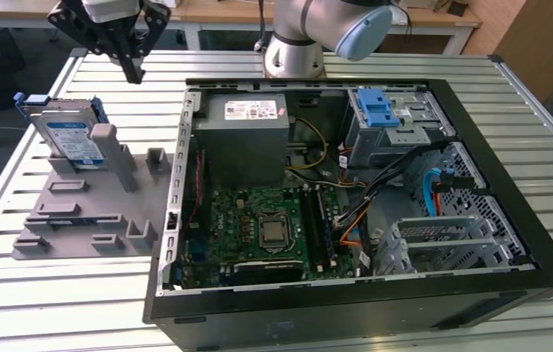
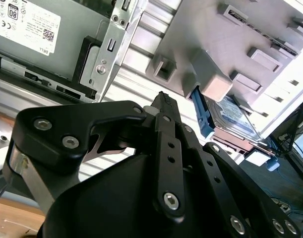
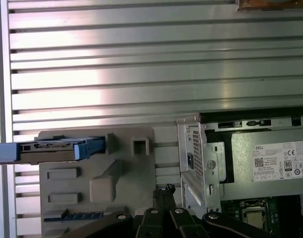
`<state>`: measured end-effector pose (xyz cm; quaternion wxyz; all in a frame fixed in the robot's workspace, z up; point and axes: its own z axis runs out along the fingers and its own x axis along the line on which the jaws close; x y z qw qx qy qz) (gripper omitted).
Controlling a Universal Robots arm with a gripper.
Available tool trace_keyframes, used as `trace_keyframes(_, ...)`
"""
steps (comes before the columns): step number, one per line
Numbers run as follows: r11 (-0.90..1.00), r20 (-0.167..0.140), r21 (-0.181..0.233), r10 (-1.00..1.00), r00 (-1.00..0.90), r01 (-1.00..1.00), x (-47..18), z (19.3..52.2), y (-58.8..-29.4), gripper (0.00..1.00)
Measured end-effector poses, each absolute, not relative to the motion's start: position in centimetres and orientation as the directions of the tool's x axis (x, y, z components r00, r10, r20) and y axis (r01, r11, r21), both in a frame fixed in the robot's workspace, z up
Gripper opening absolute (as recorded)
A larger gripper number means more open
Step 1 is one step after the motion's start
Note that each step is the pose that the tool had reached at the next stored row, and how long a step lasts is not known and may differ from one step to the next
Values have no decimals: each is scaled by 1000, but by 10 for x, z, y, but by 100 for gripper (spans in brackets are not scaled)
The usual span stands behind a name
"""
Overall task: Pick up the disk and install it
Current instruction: 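Reach for the disk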
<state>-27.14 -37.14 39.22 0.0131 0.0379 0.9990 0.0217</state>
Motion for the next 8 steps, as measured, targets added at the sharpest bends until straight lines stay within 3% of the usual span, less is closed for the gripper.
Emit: trace_keyframes(8, 996, -25, 44, 76, -997, 75, -277, 392, -369, 11)
